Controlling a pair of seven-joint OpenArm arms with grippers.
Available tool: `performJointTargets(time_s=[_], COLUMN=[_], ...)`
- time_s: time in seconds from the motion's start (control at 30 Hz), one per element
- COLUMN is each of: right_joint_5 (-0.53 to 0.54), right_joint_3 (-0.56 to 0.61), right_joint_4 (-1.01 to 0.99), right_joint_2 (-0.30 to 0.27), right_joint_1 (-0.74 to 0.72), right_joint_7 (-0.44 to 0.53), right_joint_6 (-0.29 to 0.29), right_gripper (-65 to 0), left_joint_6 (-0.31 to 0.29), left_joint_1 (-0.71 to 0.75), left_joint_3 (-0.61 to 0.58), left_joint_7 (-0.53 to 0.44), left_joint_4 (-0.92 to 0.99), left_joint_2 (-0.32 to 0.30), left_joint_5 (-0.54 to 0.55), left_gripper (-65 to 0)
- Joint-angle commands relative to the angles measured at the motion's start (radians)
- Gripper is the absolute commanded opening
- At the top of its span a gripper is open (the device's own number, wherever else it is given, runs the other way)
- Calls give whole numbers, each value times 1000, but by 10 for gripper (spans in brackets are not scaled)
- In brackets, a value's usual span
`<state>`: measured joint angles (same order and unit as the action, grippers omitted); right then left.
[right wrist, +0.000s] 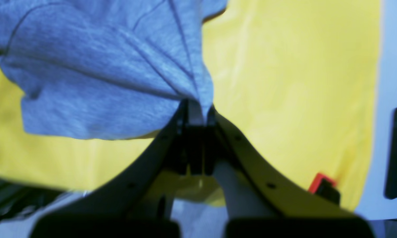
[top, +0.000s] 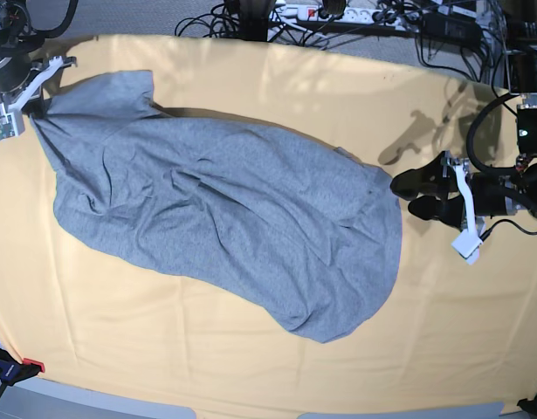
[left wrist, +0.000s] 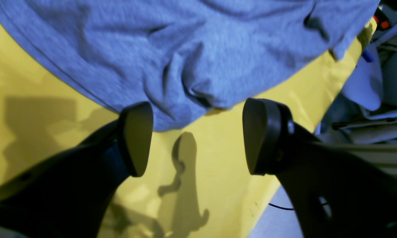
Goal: Layout the t-shirt on the table in an organized manner, then fold the t-shirt properly
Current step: 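Regrasp the shirt with the right gripper and drag it outward, then reach the left gripper into the shirt body and grasp fabric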
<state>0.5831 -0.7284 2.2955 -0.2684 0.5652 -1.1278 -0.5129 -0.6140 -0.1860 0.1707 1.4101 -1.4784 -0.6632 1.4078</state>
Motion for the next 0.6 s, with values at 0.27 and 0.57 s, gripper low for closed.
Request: performJointTargets(time_s=[0.27, 0.57], right_joint_5=[-225, -217], right_joint_3=[-7, -7], right_joint_4=[15, 15], right_joint_2=[-14, -14], right_joint_1=[-45, -138], right_joint_7=[98, 96], right_joint_6=[209, 217], right_gripper=[-650, -650], left_joint_6=[-49, -84], left_joint_1=[116, 175], left_joint_3=[9, 8], left_joint_7=[-14, -14], left_joint_4=[-14, -14], left_joint_2=[-1, 43], left_joint_5=[76, 76], left_gripper=[-209, -209])
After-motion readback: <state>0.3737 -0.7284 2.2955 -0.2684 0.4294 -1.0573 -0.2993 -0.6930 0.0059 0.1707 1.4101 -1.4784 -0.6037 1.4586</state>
